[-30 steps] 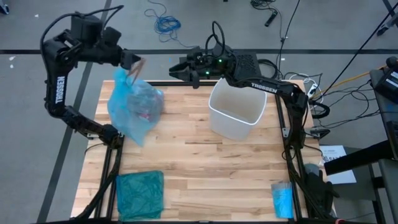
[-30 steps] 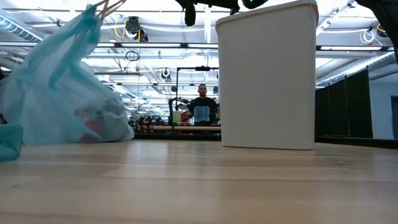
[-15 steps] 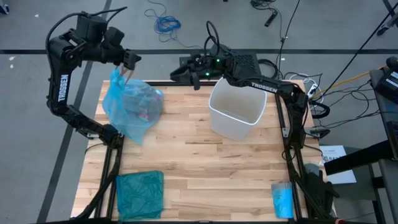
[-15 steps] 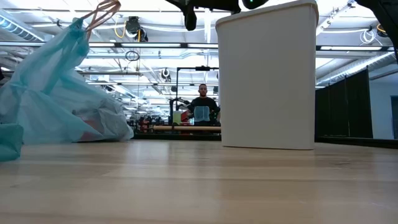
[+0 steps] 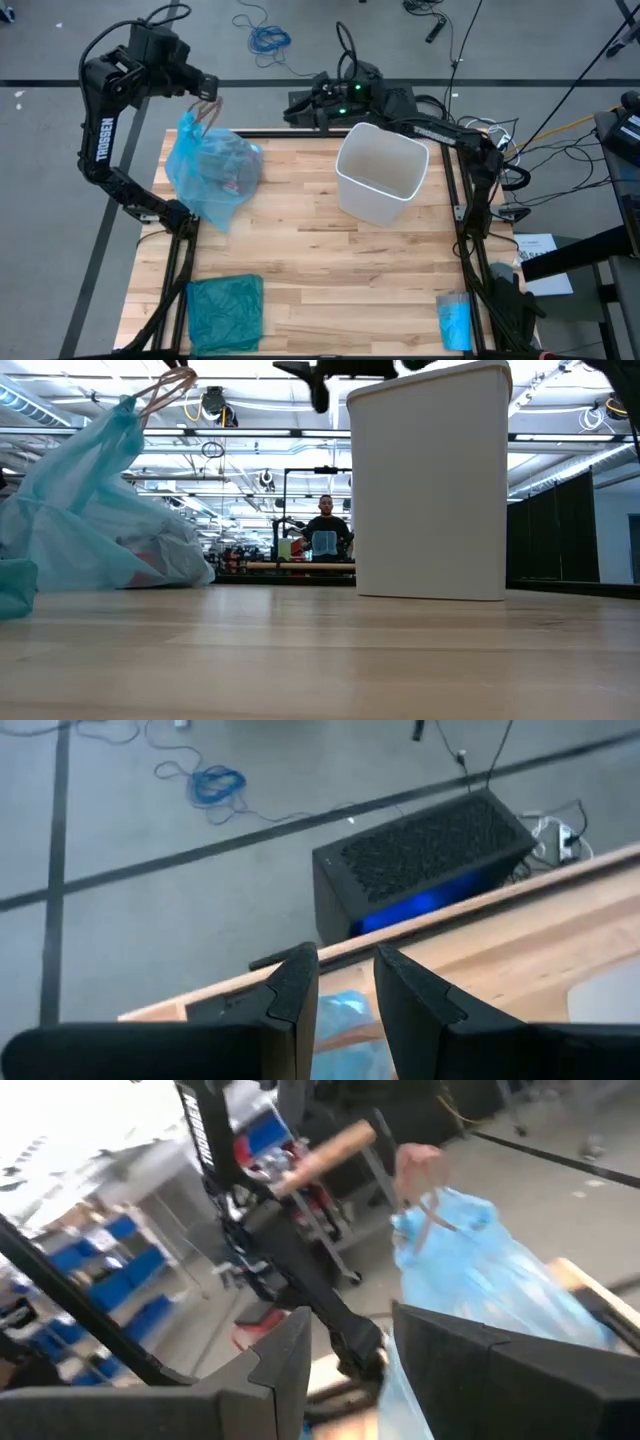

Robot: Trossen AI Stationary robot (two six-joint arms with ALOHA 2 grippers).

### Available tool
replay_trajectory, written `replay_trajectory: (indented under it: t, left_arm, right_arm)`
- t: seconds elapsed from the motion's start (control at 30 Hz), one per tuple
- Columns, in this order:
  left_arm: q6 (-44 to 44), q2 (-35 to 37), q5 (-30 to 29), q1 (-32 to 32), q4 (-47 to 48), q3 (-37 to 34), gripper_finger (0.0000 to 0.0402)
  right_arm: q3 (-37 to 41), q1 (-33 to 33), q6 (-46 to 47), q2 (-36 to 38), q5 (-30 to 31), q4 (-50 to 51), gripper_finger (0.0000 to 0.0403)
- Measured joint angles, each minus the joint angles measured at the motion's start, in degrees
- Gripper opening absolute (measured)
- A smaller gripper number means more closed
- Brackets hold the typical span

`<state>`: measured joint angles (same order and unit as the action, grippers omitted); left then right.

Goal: Place trash/remove bag and relplace
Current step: Remove the blue trash bag from the white trash bin

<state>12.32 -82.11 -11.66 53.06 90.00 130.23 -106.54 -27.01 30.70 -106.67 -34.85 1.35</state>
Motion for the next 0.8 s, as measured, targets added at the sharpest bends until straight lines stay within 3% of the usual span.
replay_trajectory:
  t: [0.13,0.37,0.6,0.73,0.8]
  left_arm:
    - [3.88,0.24,3.5,0.0,-0.12,-3.3,0.0087]
    - [8.26,1.69,4.99,-1.01,0.1,-16.79,0.0031]
    - [8.79,1.01,-8.59,-6.33,-7.52,-19.17,0.0002]
    - [12.57,0.78,-17.35,-6.85,-0.94,-18.8,0.0001]
    - [16.11,0.43,-18.99,-6.69,-0.18,-20.03,0.0001]
  right_arm:
    - [0.0,-2.81,-7.52,7.04,6.26,15.05,0.0139]
    - [-0.02,-7.95,-15.57,19.63,13.08,33.85,0.0139]
    - [-0.02,-11.11,-22.65,26.26,16.7,43.95,0.0139]
    - [0.0,-12.08,-25.3,26.83,16.81,49.7,0.0139]
    - [0.0,-12.08,-26.78,26.93,16.9,52.25,0.0139]
